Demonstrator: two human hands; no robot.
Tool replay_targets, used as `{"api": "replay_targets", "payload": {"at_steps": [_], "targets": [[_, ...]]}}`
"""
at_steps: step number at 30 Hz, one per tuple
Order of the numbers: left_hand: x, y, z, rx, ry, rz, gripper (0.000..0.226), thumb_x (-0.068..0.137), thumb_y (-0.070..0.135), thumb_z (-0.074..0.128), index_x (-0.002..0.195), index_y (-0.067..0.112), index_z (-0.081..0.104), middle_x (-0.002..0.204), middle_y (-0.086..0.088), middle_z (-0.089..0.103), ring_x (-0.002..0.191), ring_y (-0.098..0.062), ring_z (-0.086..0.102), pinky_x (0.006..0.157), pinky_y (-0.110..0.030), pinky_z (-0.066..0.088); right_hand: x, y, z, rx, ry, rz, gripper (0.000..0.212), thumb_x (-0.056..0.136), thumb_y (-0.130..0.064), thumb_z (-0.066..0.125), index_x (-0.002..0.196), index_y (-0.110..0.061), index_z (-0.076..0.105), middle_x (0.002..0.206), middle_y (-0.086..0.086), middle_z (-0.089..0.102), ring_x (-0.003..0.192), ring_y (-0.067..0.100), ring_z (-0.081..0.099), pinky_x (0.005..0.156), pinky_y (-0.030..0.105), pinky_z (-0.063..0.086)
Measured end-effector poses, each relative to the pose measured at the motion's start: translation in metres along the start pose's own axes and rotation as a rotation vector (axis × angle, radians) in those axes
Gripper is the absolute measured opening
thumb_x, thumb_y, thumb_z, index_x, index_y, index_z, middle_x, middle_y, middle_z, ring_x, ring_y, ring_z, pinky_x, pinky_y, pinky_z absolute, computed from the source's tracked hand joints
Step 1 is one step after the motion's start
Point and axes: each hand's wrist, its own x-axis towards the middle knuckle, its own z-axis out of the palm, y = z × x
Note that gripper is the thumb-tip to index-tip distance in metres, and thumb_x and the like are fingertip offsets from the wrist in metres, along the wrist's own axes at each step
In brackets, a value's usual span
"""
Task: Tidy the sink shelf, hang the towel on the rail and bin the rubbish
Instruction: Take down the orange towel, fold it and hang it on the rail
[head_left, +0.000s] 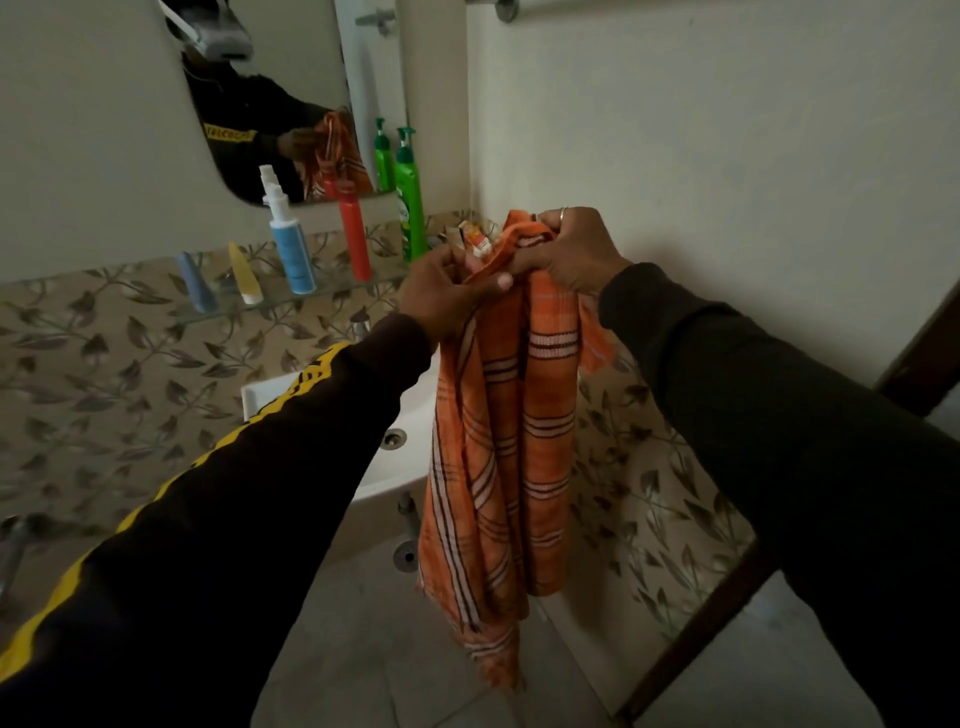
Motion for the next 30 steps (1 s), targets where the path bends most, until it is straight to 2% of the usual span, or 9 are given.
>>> {"api": "replay_targets", "payload": {"at_steps": [2, 5, 7, 11, 16, 19, 22, 28, 30], "targets": [[-0.004, -0.004, -0.005, 0.156, -0.066, 0.007, 0.041, 0.069, 0.019, 0.088, 0.092, -0.001, 0.061, 0.097, -0.020, 0.072, 0.089, -0.035, 0.069, 0.082, -0.048, 0.058, 0.001, -0.002, -0.001, 0.022, 0.073, 0.022, 0.039, 0.065, -0.008, 0.084, 0.095, 0.012, 0.069, 0.094, 0.026, 0.071, 0.075, 0.026, 0.063, 0.075, 0.051, 0.059], [-0.008, -0.015, -0.011, 0.372, -0.073, 0.054, 0.028, 0.075, 0.010, 0.082, 0.087, -0.002, 0.061, 0.083, -0.016, 0.066, 0.074, -0.023, 0.062, 0.068, -0.034, 0.050, 0.004, -0.007, -0.004, 0.079, 0.207, 0.046, 0.047, 0.060, -0.010, 0.083, 0.092, 0.019, 0.064, 0.084, 0.030, 0.064, 0.072, 0.027, 0.055, 0.071, 0.060, 0.055], [-0.014, -0.026, -0.016, 0.444, -0.046, 0.026, 0.018, 0.077, 0.002, 0.075, 0.085, 0.009, 0.060, 0.072, -0.002, 0.060, 0.064, -0.008, 0.057, 0.058, -0.022, 0.044, 0.008, -0.009, -0.010, 0.126, 0.289, 0.037, 0.045, 0.058, -0.010, 0.081, 0.086, 0.019, 0.062, 0.073, 0.018, 0.056, 0.069, 0.024, 0.052, 0.065, 0.059, 0.054], [-0.020, -0.053, -0.030, 0.566, 0.056, -0.042, 0.014, 0.078, 0.002, 0.068, 0.088, 0.010, 0.063, 0.077, 0.002, 0.057, 0.069, -0.012, 0.052, 0.047, -0.006, 0.033, 0.011, -0.011, -0.021, 0.152, 0.439, 0.026, 0.035, 0.059, -0.015, 0.077, 0.077, 0.012, 0.064, 0.068, 0.010, 0.053, 0.065, 0.020, 0.050, 0.059, 0.051, 0.054], [-0.024, -0.072, -0.048, 0.647, 0.080, -0.194, 0.013, 0.077, 0.004, 0.065, 0.081, 0.016, 0.064, 0.073, -0.003, 0.062, 0.074, -0.025, 0.061, 0.062, -0.025, 0.046, 0.016, -0.009, -0.028, 0.175, 0.540, 0.046, 0.041, 0.061, -0.021, 0.076, 0.081, 0.012, 0.061, 0.071, 0.007, 0.051, 0.066, 0.018, 0.047, 0.063, 0.053, 0.055], [-0.026, -0.081, -0.056, 0.690, 0.072, -0.258, 0.011, 0.080, 0.006, 0.063, 0.087, 0.011, 0.070, 0.090, -0.014, 0.070, 0.088, -0.032, 0.066, 0.076, -0.036, 0.054, 0.017, -0.008, -0.030, 0.250, 0.589, 0.061, 0.024, 0.063, -0.019, 0.075, 0.074, -0.001, 0.064, 0.070, 0.006, 0.051, 0.066, 0.017, 0.046, 0.058, 0.041, 0.051], [-0.028, -0.087, -0.065, 0.693, 0.104, -0.300, 0.008, 0.086, 0.013, 0.062, 0.087, 0.013, 0.071, 0.096, -0.015, 0.071, 0.093, -0.033, 0.066, 0.078, -0.034, 0.051, 0.019, -0.005, -0.031, 0.371, 0.635, 0.082, 0.014, 0.068, -0.017, 0.073, 0.070, -0.014, 0.060, 0.070, 0.006, 0.051, 0.066, 0.017, 0.046, 0.058, 0.034, 0.047], [-0.022, -0.072, -0.056, 0.522, 0.115, -0.177, 0.017, 0.091, 0.018, 0.059, 0.098, 0.010, 0.073, 0.098, -0.014, 0.071, 0.094, -0.027, 0.065, 0.086, -0.036, 0.052, 0.018, 0.003, -0.023, 0.271, 0.356, 0.030, 0.015, 0.073, -0.012, 0.076, 0.081, -0.003, 0.068, 0.073, 0.010, 0.053, 0.066, 0.018, 0.050, 0.057, 0.034, 0.047], [-0.017, -0.057, -0.045, 0.468, 0.097, -0.057, 0.016, 0.089, 0.010, 0.057, 0.080, 0.010, 0.070, 0.081, -0.012, 0.068, 0.076, -0.015, 0.060, 0.073, -0.032, 0.048, 0.015, 0.003, -0.014, 0.146, 0.210, 0.001, 0.017, 0.074, -0.009, 0.078, 0.084, 0.000, 0.068, 0.074, 0.011, 0.053, 0.068, 0.020, 0.051, 0.059, 0.034, 0.046]]}}
